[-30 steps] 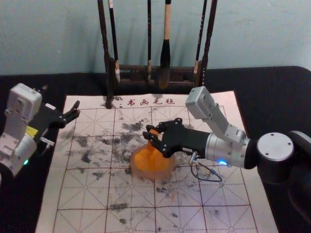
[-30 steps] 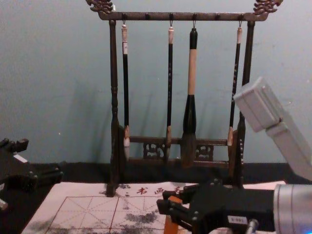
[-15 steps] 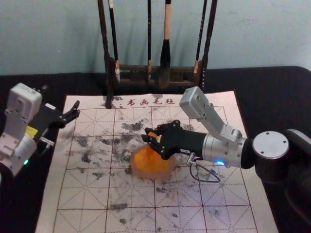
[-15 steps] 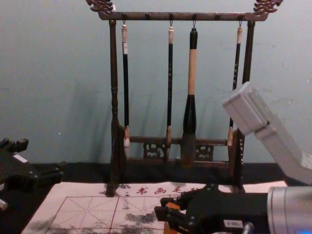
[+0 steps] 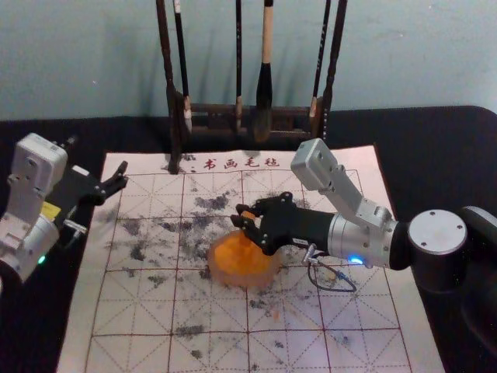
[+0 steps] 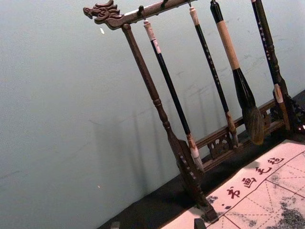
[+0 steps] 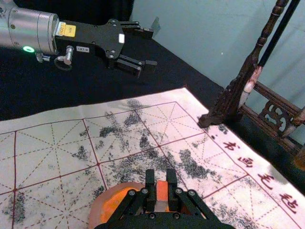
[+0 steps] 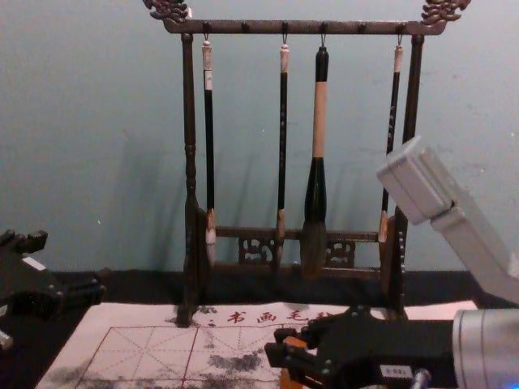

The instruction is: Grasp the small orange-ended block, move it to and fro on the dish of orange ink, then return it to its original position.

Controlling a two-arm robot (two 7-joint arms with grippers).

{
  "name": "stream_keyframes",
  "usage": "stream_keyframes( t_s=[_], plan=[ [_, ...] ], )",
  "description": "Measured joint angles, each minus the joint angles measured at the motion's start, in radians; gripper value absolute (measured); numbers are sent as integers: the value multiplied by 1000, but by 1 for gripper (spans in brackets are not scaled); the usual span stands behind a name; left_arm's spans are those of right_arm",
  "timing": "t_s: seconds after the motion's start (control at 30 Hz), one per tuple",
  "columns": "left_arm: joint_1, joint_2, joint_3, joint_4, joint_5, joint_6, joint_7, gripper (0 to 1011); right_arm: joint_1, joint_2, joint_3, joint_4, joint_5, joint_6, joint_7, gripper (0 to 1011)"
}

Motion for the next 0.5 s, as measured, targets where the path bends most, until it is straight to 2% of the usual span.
stream_keyframes(
  t_s=[0.5],
  plan=[
    [0,0,0,0,0,0,0,1001,-12,19,8,-21,3,-2,5,143]
  ],
)
